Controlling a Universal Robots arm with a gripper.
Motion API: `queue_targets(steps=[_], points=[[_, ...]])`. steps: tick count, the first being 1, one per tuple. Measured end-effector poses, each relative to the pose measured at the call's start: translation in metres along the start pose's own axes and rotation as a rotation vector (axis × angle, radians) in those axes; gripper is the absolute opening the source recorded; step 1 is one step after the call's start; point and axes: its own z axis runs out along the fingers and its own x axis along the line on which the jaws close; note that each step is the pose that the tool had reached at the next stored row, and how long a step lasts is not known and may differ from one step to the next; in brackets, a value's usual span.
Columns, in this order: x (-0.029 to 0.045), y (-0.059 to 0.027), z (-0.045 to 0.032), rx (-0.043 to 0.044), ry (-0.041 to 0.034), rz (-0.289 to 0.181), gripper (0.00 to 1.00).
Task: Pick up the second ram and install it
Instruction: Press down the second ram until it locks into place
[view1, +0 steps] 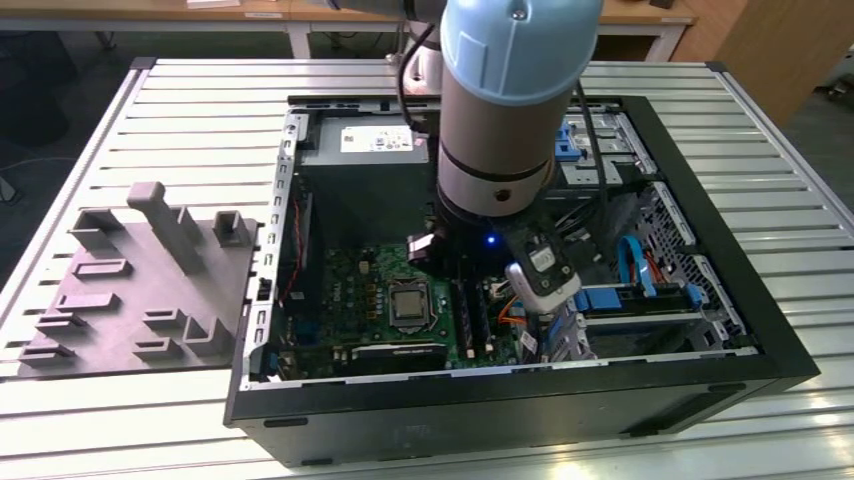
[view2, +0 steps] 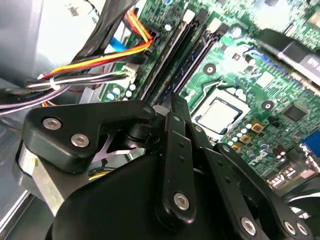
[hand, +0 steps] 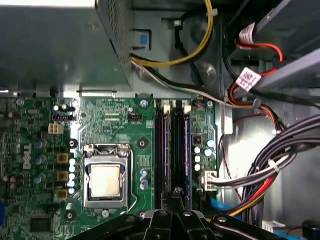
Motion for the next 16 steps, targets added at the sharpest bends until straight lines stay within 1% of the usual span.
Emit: queue_targets(steps=[5, 14, 16], points=[[0.0001, -0.0063, 0.0038, 0.0, 0.0, 0.0, 0.1], [0.0, -0.0152, 0.0052, 0.0, 0.0, 0.0, 0.1], [0.0001, -0.0159, 0.006, -0.0002, -0.0001, 0.0, 0.1]])
